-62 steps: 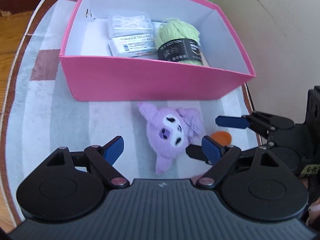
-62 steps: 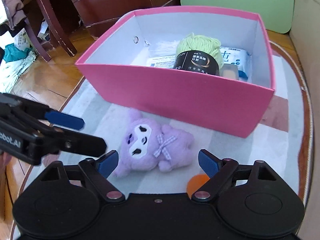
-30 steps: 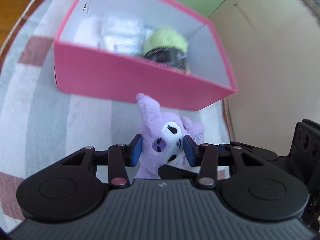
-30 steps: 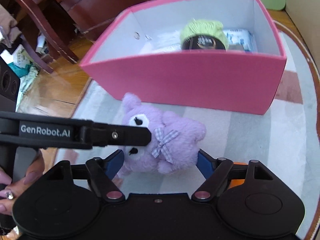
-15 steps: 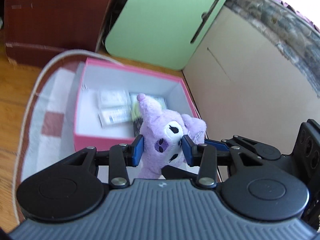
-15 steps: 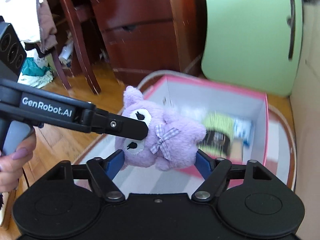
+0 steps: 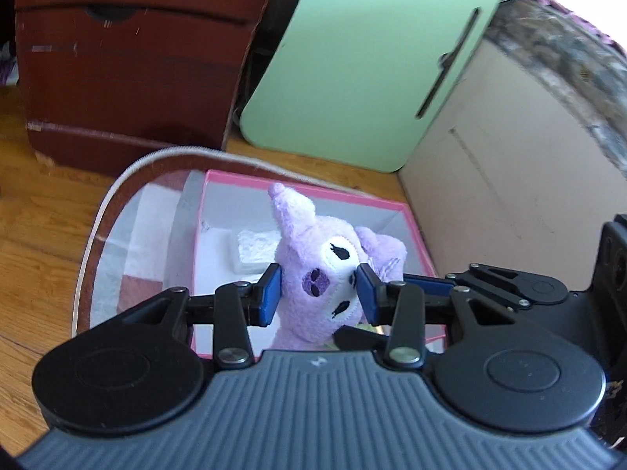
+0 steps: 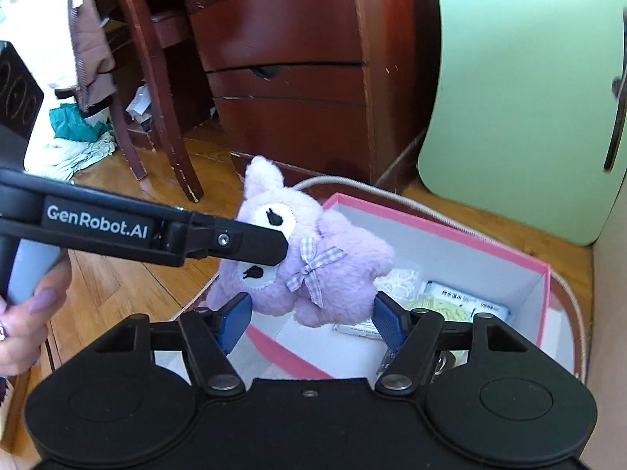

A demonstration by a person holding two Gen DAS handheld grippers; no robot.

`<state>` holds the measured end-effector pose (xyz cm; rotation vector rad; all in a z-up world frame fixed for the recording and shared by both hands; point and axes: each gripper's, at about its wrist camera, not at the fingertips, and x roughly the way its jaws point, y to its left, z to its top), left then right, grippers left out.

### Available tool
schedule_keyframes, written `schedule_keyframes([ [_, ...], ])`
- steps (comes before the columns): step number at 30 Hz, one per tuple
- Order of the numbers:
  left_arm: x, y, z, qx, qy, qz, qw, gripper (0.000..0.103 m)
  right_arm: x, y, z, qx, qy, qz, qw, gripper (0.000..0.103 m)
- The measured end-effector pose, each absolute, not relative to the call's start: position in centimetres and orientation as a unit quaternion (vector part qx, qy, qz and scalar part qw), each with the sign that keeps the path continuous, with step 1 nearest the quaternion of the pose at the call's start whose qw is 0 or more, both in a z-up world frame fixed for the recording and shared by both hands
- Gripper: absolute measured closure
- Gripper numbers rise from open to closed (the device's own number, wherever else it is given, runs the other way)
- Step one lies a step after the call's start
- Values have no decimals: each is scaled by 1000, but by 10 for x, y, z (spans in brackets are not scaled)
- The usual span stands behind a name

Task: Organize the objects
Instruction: 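Carry the plush toy over the pink box with the left gripper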

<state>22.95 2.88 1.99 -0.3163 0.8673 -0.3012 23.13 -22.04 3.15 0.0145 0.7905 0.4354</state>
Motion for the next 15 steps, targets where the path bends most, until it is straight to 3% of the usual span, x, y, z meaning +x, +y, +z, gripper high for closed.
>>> schedule_keyframes([
  [15,287,-5,-46,-75,517,-111,845,63,285,-251,-50,134,465,187,855,37],
])
